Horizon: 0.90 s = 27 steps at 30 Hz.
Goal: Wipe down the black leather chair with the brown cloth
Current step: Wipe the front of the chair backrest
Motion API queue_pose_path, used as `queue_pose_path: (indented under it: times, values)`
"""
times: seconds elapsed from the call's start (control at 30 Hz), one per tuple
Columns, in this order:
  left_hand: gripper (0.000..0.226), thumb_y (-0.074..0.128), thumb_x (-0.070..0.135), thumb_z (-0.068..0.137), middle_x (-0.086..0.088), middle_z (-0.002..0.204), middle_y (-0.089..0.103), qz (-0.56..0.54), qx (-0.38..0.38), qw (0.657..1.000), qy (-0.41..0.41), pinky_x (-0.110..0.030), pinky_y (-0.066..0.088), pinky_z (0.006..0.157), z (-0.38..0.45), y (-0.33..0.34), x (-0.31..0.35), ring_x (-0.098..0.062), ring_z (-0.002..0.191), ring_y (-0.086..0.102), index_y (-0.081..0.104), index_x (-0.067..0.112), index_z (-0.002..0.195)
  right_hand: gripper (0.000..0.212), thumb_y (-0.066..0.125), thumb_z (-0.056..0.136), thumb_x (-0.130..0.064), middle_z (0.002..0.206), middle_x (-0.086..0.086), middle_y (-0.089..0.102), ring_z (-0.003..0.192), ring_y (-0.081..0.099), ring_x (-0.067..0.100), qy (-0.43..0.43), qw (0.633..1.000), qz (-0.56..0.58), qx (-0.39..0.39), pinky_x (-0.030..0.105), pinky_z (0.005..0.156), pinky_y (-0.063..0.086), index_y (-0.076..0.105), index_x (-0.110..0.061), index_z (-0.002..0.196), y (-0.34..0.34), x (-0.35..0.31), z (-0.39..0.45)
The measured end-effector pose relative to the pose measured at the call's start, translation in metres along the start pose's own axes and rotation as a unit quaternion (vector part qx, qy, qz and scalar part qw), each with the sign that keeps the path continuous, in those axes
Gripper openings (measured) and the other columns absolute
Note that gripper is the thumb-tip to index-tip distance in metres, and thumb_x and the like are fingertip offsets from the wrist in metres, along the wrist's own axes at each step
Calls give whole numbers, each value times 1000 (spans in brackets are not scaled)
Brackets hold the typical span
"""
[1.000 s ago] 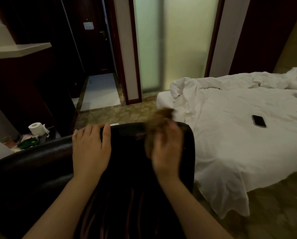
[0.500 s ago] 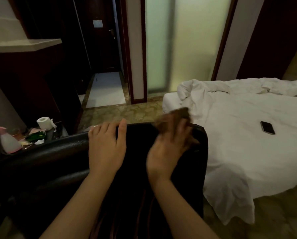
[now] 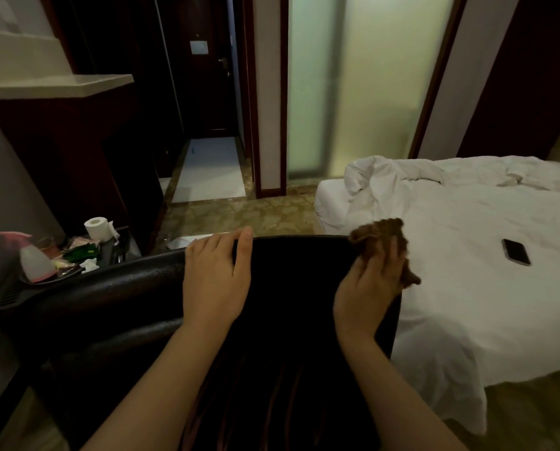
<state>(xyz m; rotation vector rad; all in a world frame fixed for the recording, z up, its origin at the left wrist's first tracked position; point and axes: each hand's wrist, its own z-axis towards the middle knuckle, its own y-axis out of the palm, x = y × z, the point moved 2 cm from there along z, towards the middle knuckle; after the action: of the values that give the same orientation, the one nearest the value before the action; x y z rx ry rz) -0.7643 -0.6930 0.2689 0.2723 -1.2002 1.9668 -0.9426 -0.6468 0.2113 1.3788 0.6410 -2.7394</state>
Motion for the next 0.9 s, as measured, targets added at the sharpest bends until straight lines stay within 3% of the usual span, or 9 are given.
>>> queue_pose_path:
  times: [0.1, 0.17, 0.23, 0.37, 0.47, 0.6, 0.7, 0.77, 0.9]
  values:
    - [81, 6, 62, 83, -6, 106, 67, -4, 11, 1000, -12, -41, 34, 103, 3, -1, -2, -23, 107, 54, 62, 13, 113, 53, 31, 86, -22, 144, 11, 42, 137, 25, 29, -157, 984, -63, -56, 58, 107, 21, 43, -15, 137, 27, -41, -41]
    - [80, 7, 63, 83, -5, 104, 68, -5, 9, 1000, -5, -39, 34, 102, 3, -1, -5, -23, 105, 56, 62, 13, 113, 64, 34, 85, -26, 146, 7, 37, 135, 24, 26, -252, 961, -78, -80, 55, 106, 27, 22, -18, 147, 43, -66, -76]
    - [77, 9, 63, 84, -4, 109, 66, -2, 0, 1000, 4, -33, 30, 106, 3, -1, -8, -21, 109, 54, 60, 15, 115, 79, 38, 83, -32, 146, 4, 28, 135, 24, 23, -289, 950, -57, -99, 49, 111, 22, 0, -17, 150, 49, -81, -94]
    - [71, 10, 58, 86, 2, 141, 46, 36, -42, 997, 55, -26, 5, 114, -10, -7, -15, -9, 134, 32, 40, 21, 138, 58, 37, 86, -26, 144, 6, 42, 135, 24, 22, -364, 913, -84, -163, 49, 108, 32, 24, -16, 142, 32, -59, -84]
    - [56, 20, 45, 92, 1, 143, 42, 42, 0, 996, 77, -33, 7, 116, -42, -22, -38, -5, 136, 24, 43, 19, 136, 49, 38, 92, -23, 145, 8, 41, 137, 23, 22, -352, 920, -62, -161, 43, 111, 20, 34, -20, 141, 15, -26, -88]
    - [43, 31, 29, 96, -8, 127, 56, 40, 96, 994, 40, -44, 36, 104, -97, -38, -89, -16, 121, 43, 56, 7, 124, 44, 31, 100, -37, 148, 3, 34, 140, 23, 21, -292, 947, -45, -125, 46, 114, 17, 36, -22, 141, 13, -9, -135]
    - [45, 27, 26, 98, -12, 123, 59, 47, 122, 991, 41, -42, 37, 101, -118, -44, -115, -20, 117, 47, 56, 2, 123, 47, 21, 100, -43, 148, 4, 34, 138, 23, 25, -267, 952, -36, -146, 47, 109, 16, 32, -23, 141, 34, -32, -191]
    - [44, 27, 25, 98, -12, 124, 58, 47, 119, 990, 53, -42, 36, 101, -120, -48, -124, -19, 118, 46, 56, 2, 123, 49, 26, 96, -41, 147, 1, 33, 136, 25, 23, -342, 915, -58, -205, 46, 107, 17, 30, -25, 142, 52, -48, -241]
    - [45, 27, 26, 98, -9, 129, 55, 53, 90, 993, 59, -46, 31, 107, -120, -54, -133, -19, 123, 44, 54, 5, 126, 34, 45, 90, -30, 125, -4, 61, 122, 42, 16, -543, 798, -61, -256, 41, 115, 8, 60, -28, 120, 70, -37, -294]
